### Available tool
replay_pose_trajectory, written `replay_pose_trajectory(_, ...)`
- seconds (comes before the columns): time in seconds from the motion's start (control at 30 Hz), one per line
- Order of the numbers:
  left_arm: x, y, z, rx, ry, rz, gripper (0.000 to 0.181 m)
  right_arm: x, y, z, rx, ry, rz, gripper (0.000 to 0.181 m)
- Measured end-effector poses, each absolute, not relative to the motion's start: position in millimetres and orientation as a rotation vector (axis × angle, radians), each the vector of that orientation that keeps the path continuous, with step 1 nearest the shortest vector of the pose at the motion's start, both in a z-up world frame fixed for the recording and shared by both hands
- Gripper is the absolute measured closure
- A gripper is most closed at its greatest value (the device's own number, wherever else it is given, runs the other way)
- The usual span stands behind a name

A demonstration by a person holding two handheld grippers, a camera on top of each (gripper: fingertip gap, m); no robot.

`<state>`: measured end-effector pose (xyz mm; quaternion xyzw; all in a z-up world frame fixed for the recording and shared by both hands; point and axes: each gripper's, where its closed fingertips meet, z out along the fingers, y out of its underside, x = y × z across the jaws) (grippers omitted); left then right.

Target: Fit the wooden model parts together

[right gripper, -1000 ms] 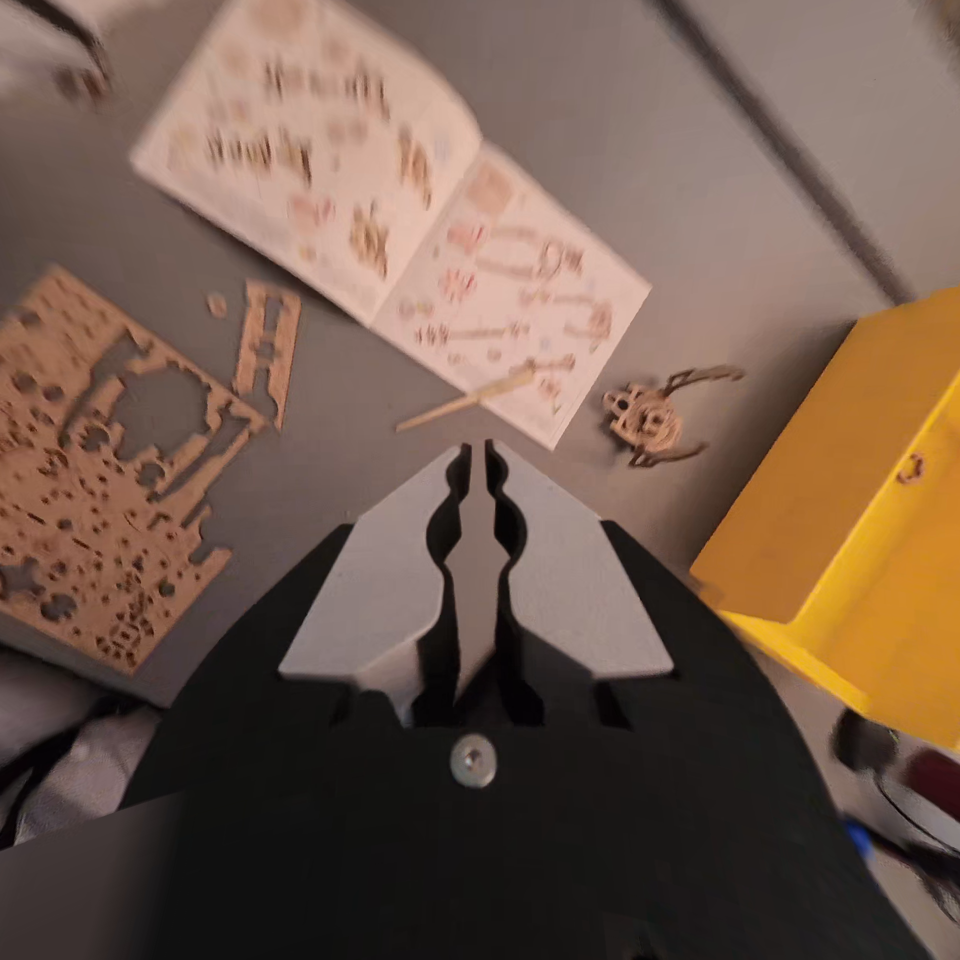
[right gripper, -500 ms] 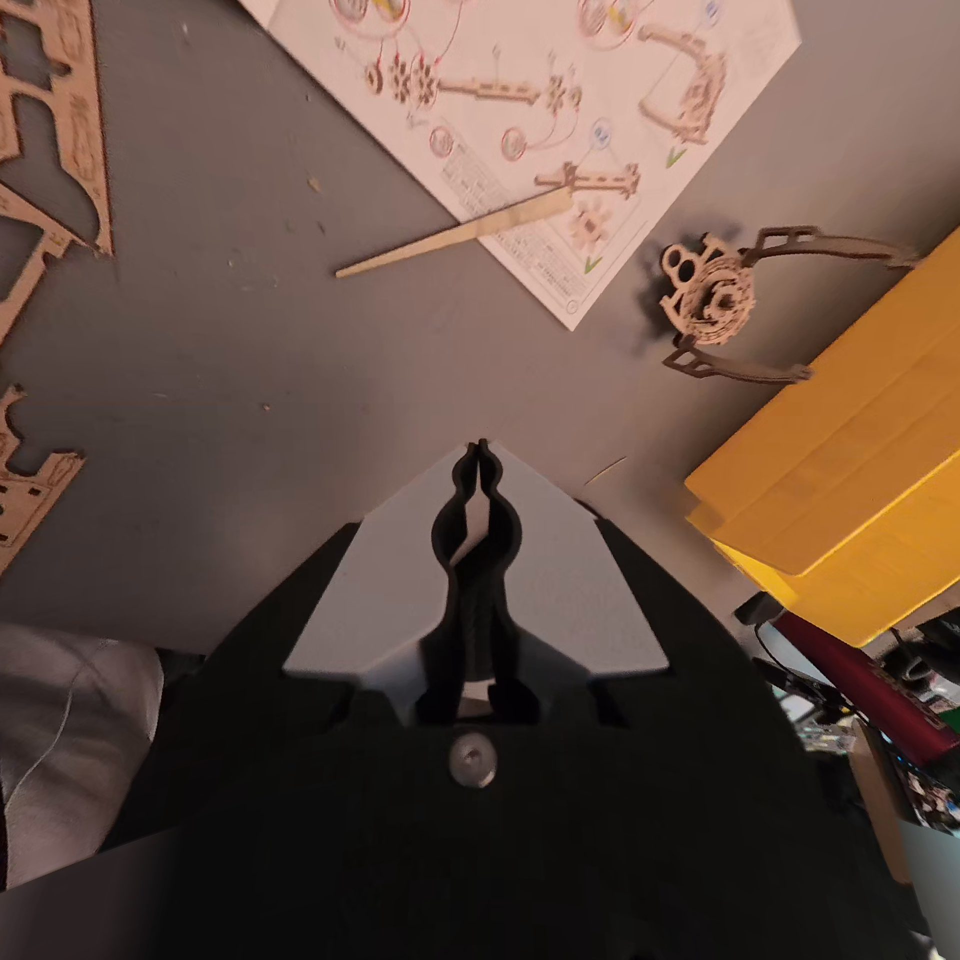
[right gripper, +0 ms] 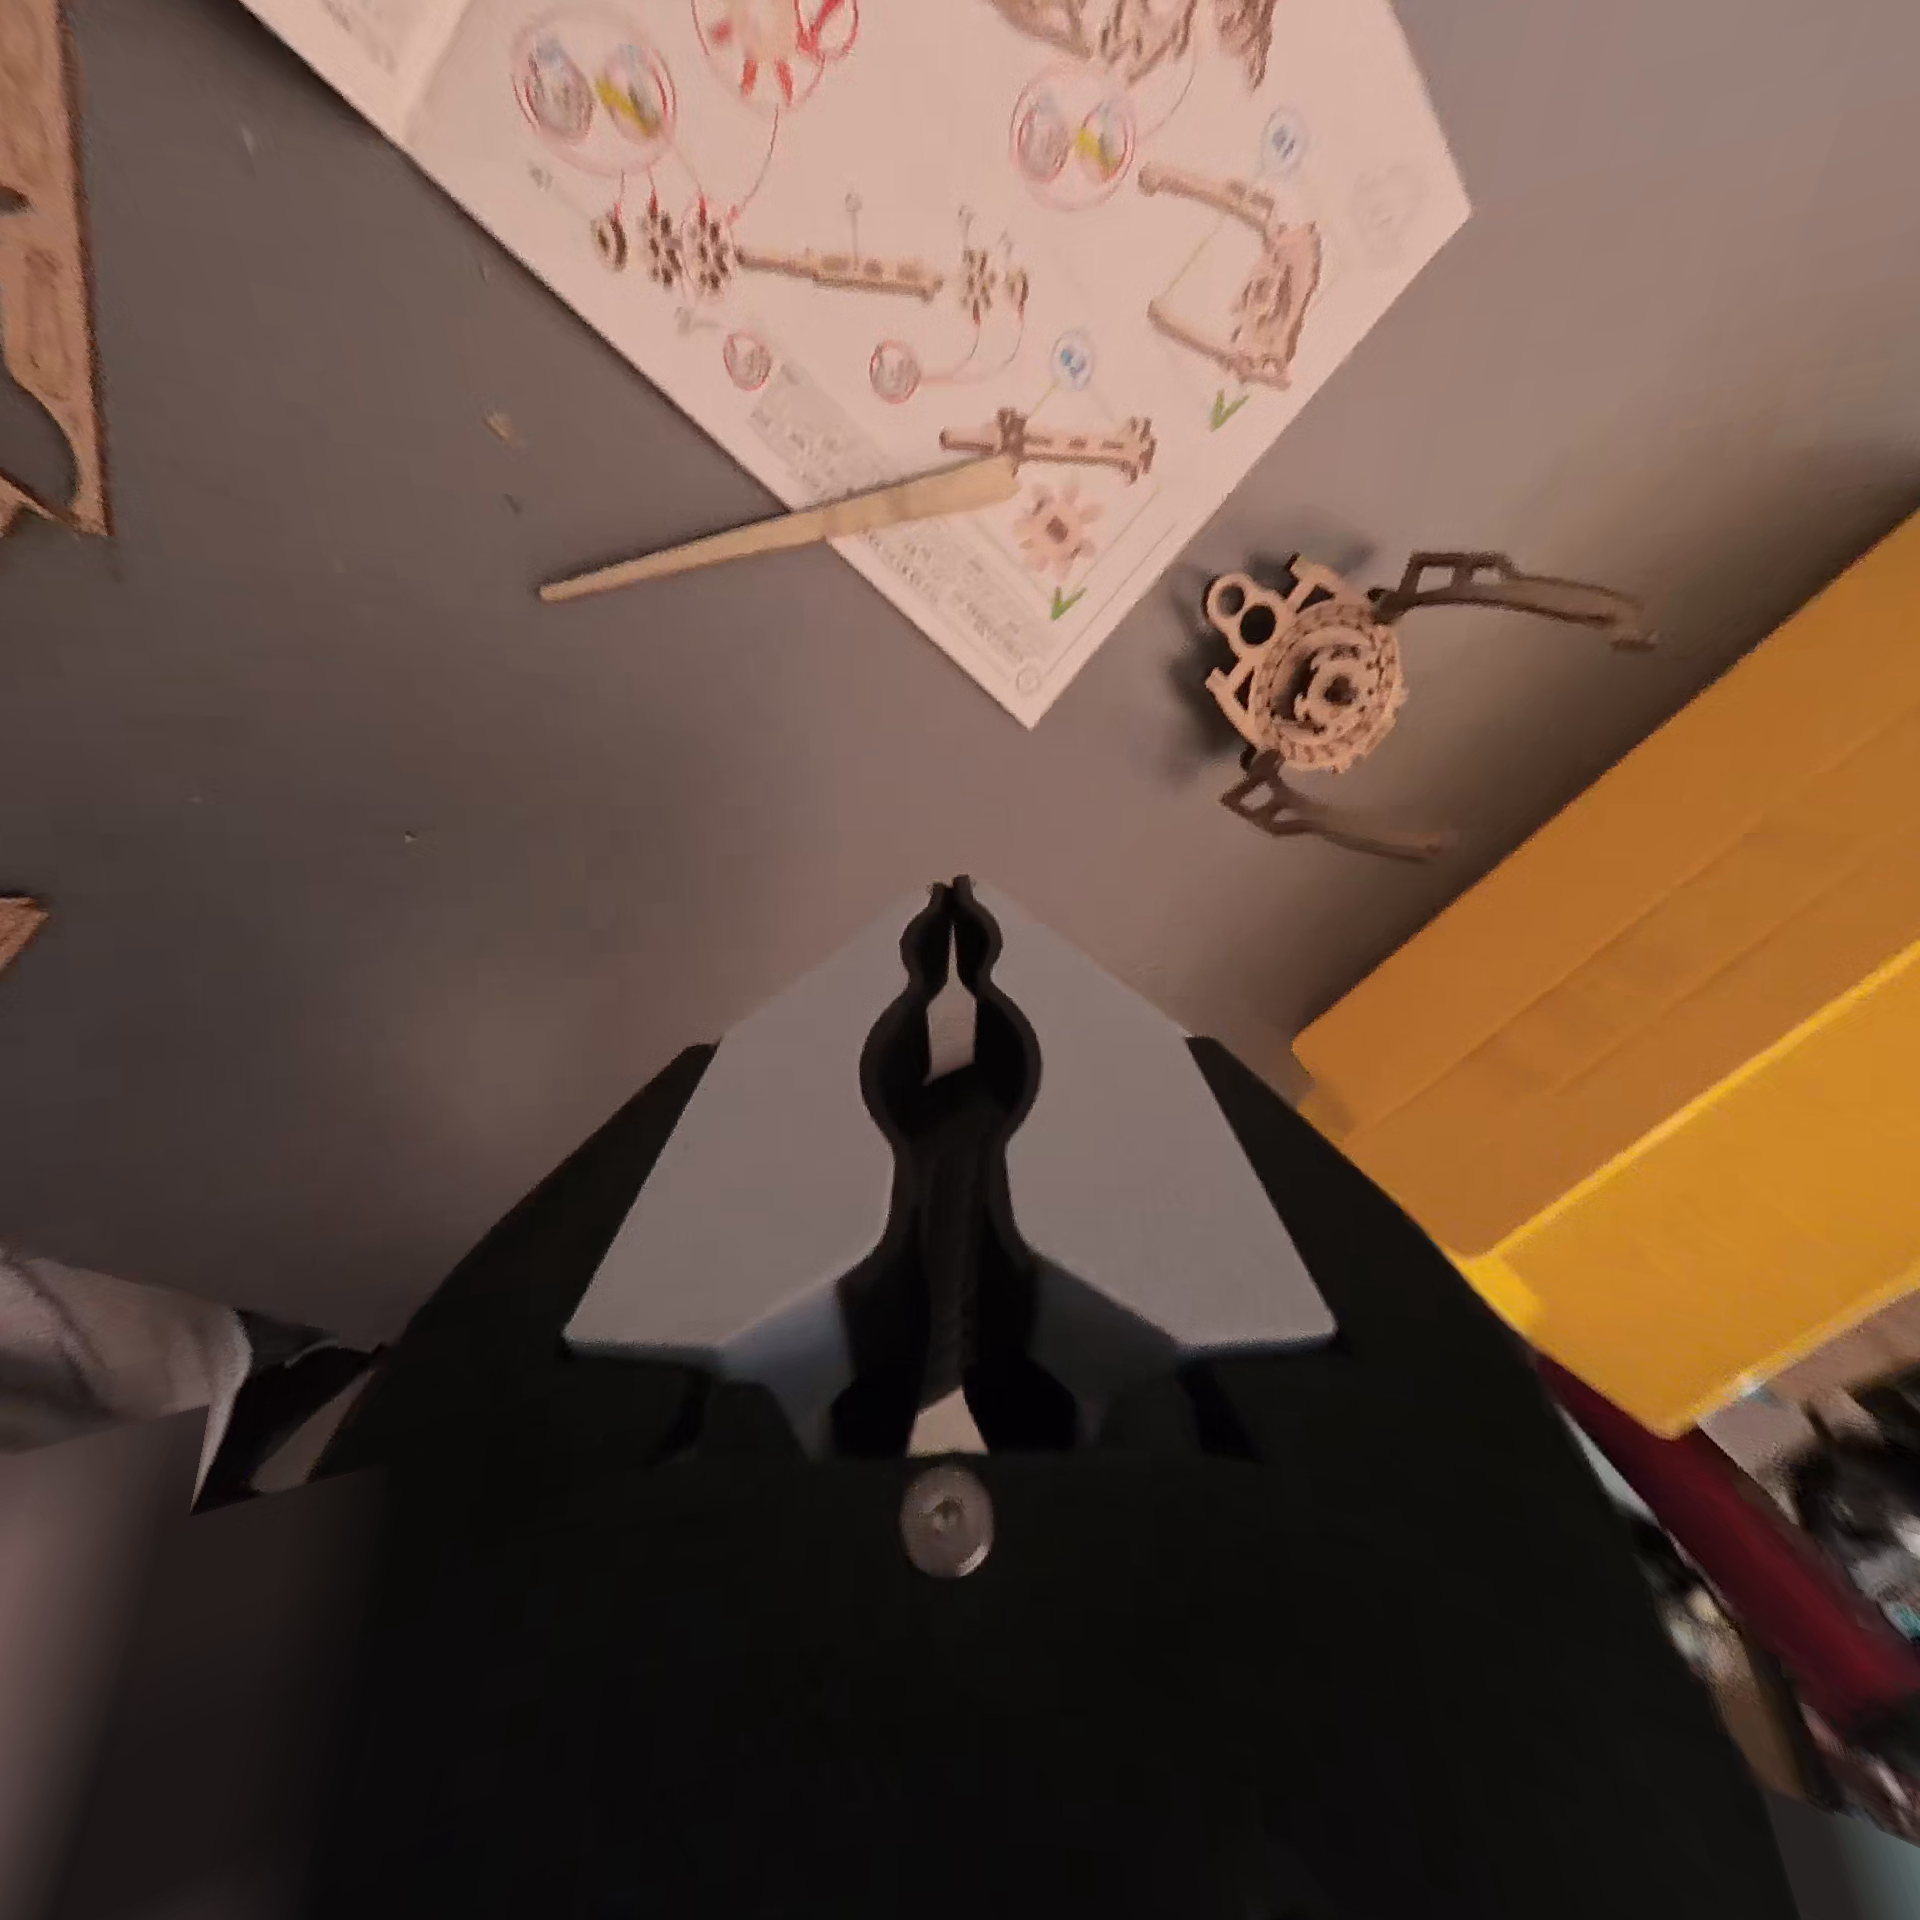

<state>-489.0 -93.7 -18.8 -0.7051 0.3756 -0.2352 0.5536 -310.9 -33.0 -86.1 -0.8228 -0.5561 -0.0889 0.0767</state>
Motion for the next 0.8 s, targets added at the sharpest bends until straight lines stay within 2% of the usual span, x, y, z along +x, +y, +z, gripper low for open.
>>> replay_pose_trajectory(0.03, -486, -95, -18, -1.657, 0.897, -0.557, 0.181, -316, -29, -83, -2.450, -1.676, -0.177, 0.181)
replay_pose_trajectory(0.2, -477, -97, -27, -1.658, 0.954, -0.534, 0.181, -361, -17, -55, -2.271, -1.661, 0.332, 0.181)
replay_pose_trajectory(0.3, -479, -95, -37, -1.689, 0.947, -0.563, 0.181, -397, -31, -35, -1.988, -1.790, 0.699, 0.181)
replay_pose_trajectory(0.43, -487, -91, -38, -1.693, 0.909, -0.583, 0.181, -430, -58, -16, -1.527, -1.899, 1.087, 0.157)
replay_pose_trajectory(0.7, -494, -93, -22, -1.598, 0.893, -0.572, 0.181, -450, -59, 33, -1.025, -1.693, 1.062, 0.161)
replay_pose_trajectory(0.8, -493, -93, -25, -1.603, 0.914, -0.554, 0.181, -446, -57, 59, -0.927, -1.543, 1.152, 0.152)
